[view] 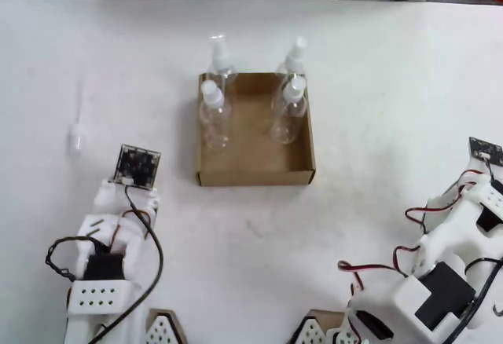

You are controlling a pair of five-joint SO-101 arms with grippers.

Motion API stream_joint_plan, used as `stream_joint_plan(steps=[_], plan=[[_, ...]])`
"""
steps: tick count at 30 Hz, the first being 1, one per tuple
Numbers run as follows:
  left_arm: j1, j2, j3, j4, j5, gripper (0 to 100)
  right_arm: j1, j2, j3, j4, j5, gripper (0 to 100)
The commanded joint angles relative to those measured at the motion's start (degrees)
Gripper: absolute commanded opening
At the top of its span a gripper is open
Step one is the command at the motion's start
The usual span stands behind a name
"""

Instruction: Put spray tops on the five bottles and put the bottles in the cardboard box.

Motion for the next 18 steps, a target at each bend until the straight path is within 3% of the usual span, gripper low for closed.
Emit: stream_joint_plan(steps=[1, 10, 18], plan=[[0.1, -0.3, -0.3, 0.0, -0.4, 2, -0.9, -1.7, -0.5, -0.5, -2.4, 23.4], [0.1, -0.3, -0.3, 0.1, -0.4, 2, -2.0, -1.0, -0.9, -0.4, -2.5, 23.4], [0.1, -0.3, -0.3, 0.1, -0.4, 2, -2.2, 9.3, -7.8, 1.2, -2.0, 23.1]])
